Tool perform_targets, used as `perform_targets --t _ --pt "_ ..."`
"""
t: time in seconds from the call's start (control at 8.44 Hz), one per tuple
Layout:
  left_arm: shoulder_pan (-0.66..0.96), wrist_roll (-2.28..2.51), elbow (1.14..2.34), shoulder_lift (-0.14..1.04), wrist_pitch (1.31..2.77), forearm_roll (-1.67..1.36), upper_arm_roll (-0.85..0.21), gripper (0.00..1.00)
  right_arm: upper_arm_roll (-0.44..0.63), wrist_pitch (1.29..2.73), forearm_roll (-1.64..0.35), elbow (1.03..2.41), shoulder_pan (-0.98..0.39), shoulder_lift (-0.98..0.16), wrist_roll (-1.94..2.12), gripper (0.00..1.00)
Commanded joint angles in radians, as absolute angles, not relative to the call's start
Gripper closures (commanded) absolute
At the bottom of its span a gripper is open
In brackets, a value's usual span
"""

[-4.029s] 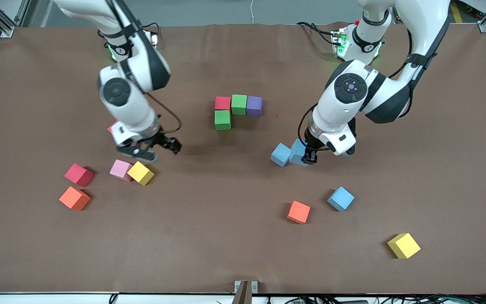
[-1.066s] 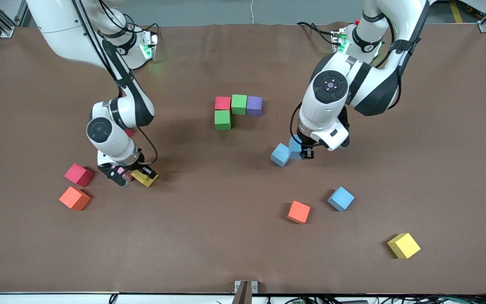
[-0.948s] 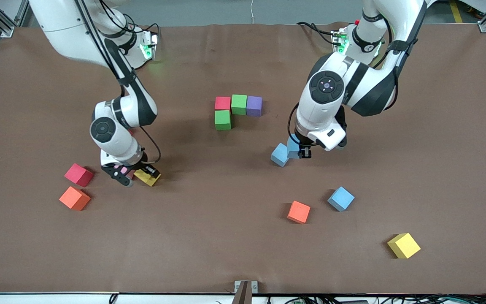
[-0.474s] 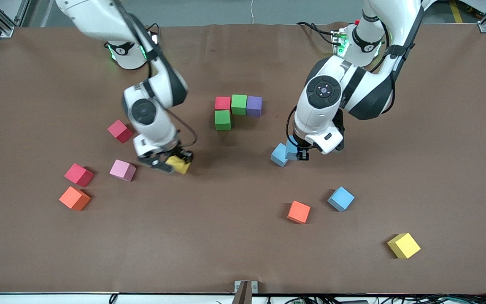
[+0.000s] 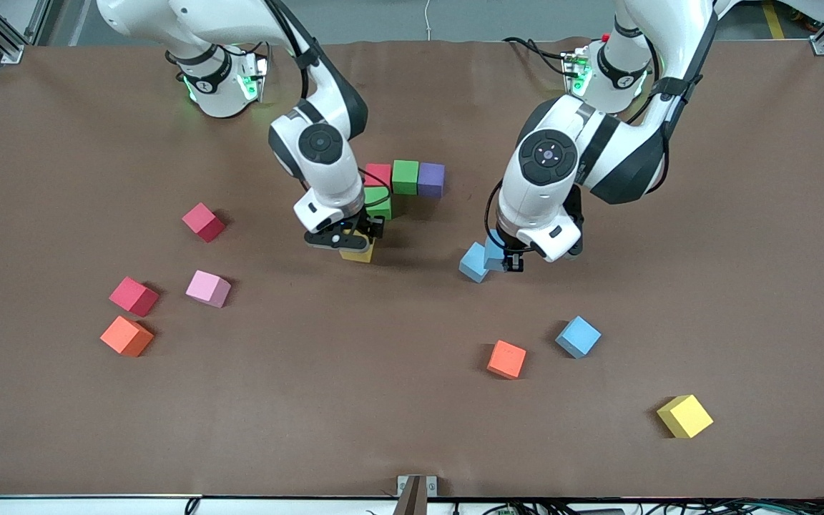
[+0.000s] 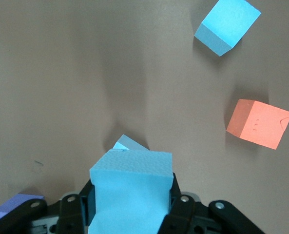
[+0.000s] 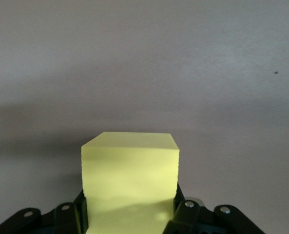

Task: Arrange 11 blocks into digit 3
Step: 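Carry the yellow cube with the right gripper to the green cube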

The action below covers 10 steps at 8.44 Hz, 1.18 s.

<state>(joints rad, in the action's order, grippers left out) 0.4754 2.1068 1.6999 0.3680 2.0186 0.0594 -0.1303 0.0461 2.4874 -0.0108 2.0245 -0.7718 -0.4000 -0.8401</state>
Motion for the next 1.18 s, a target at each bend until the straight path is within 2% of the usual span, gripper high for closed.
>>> perform_targets --t 0.0,1.07 --pt "0.482 2.102 1.678 0.376 1.996 0.041 -0.13 0.71 0.055 2.523 0.009 2.03 -0.805 -0.428 -0.845 0.99" --pt "0.483 2.118 1.683 0.376 1.996 0.035 -0.14 0.7 0.055 2.545 0.029 2.022 -0.86 -0.486 -0.845 0.99"
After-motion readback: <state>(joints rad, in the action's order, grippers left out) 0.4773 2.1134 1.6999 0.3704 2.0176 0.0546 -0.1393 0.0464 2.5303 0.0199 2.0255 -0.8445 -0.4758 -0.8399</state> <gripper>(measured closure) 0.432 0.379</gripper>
